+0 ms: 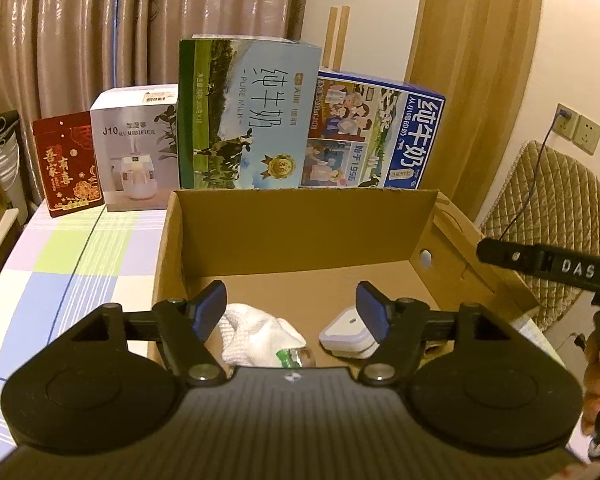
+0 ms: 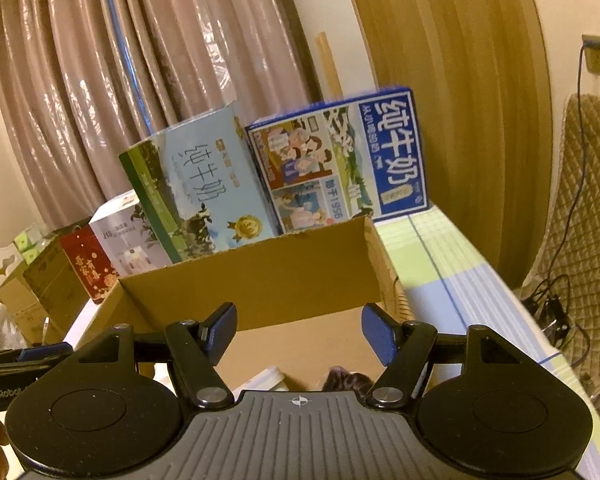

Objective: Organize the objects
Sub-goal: 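Move both tools back toward the lighter and ointment box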

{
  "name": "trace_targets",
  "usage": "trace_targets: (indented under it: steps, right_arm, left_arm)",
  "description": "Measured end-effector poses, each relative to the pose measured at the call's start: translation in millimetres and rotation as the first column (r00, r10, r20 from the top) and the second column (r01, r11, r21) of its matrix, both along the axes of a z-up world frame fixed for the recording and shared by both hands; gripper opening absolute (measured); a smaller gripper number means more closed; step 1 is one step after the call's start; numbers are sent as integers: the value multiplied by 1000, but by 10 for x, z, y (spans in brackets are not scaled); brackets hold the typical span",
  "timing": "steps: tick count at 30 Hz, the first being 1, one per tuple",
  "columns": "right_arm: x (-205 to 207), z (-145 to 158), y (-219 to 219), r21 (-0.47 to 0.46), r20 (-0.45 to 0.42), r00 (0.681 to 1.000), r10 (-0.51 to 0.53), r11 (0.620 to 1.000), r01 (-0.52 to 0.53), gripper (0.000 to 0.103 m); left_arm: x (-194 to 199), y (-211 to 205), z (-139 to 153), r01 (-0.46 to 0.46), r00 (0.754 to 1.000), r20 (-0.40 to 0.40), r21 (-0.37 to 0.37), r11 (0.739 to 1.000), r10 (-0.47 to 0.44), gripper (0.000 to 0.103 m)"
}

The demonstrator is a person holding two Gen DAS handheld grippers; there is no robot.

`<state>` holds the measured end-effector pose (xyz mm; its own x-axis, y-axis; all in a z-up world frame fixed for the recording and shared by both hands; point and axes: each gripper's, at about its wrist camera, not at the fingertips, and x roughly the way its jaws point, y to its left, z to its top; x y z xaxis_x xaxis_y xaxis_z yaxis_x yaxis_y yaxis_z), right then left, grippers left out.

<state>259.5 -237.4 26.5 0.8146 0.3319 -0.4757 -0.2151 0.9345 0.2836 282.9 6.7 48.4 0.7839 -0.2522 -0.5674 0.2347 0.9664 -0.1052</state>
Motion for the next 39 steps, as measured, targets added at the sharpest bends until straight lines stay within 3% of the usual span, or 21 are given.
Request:
trace_targets:
  steps: [11, 17, 29, 33, 37, 39]
  right_arm:
    - [-469, 82, -204, 5, 20, 1000, -14, 1000, 14, 66]
    - [-736, 69, -328, -27, 8, 1000, -17, 999, 18, 66]
    - [-1395, -434, -399, -100, -145, 989, 24, 994, -39, 67]
    - [-1514, -643, -391, -115, -213, 976, 44, 991, -70, 67]
    - [-1554, -761, -366, -123, -248, 967, 63, 988, -96, 67]
    - [-1548, -793, -350, -113, -259, 963, 71, 988, -103, 67]
  left_arm:
    - [-486, 183, 41, -16, 1000, 25, 17, 1000, 15, 70]
    - [-841, 292, -37, -11, 1000, 1, 41, 999, 11, 72]
    - [-1399, 333, -304, 44, 996, -76, 66, 997, -39, 76]
    - [-1552, 305, -534, 92, 991, -112, 129, 987, -78, 76]
    - [-1642, 236, -767, 180, 979, -140, 237, 955, -150, 76]
    - [-1647, 209, -826, 200, 974, -151, 250, 947, -166, 76]
